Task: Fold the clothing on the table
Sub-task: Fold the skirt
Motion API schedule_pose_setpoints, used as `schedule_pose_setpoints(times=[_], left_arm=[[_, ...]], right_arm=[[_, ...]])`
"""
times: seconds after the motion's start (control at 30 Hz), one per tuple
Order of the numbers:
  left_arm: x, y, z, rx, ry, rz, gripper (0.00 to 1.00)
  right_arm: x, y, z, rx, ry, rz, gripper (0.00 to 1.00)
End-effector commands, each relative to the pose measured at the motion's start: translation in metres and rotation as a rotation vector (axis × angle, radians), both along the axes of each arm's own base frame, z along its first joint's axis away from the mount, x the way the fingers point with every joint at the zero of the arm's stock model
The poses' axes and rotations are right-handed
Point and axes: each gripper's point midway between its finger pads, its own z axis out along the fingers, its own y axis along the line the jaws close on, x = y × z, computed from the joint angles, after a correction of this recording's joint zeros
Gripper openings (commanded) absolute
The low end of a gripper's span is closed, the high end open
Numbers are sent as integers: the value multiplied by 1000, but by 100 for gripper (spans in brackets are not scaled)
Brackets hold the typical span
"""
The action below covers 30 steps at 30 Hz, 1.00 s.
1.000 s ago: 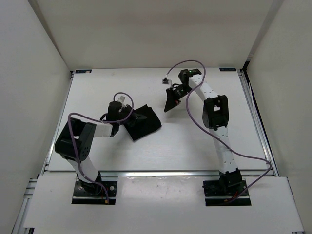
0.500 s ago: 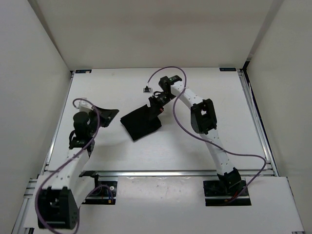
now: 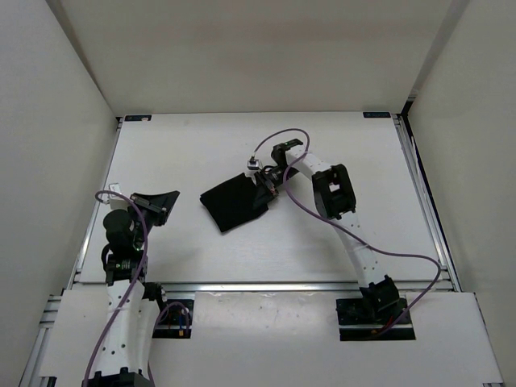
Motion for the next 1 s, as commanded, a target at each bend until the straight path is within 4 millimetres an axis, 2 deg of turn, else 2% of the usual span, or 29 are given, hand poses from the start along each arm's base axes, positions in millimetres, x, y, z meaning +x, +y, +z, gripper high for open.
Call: schedule_pose_setpoints(times=[0.0,0.03,0.13,0.27,0.3,0.4,0.53,0.6,0.63,0.73,0.77,0.87,0.97], left_arm=[[-3,-1,-6,-16,25,7,2],[-3,-3,-2,-9,19,-6,2],[-4,-1,-2,-5,19,-4,2],[-5,1,-2,3,27,-1,0],[-6,0,-3,5,32,-6,0],[-7,-4,-5,11,42,-22,0],[-9,-5,-5,14,46,-29,0],[-10,-6,-4,15,45,-36,0],[-11,-5,-6,12,53,-35,0],[-12,-6,-4,17,54,-41,0],[-11,-5,-4,17,54,-38,0],[-12,-8,-3,19,49,-45,0],[-12,-7,-4,11,51,-38,0]], right_arm=[[12,-10,18,26,-51,-22,0],[20,-10,37,66,-82,-38,0],[40,-8,77,121,-170,-73,0],[54,13,99,161,-220,-84,0],[54,17,92,154,-211,-79,0],[44,33,92,153,-250,-43,0],[32,58,78,98,-389,27,0],[44,66,63,75,-447,11,0],[49,67,63,70,-463,-2,0],[65,69,33,22,-477,-45,0],[69,68,30,20,-471,-54,0],[64,59,14,0,-371,-63,0],[50,50,0,-17,-239,-59,0]])
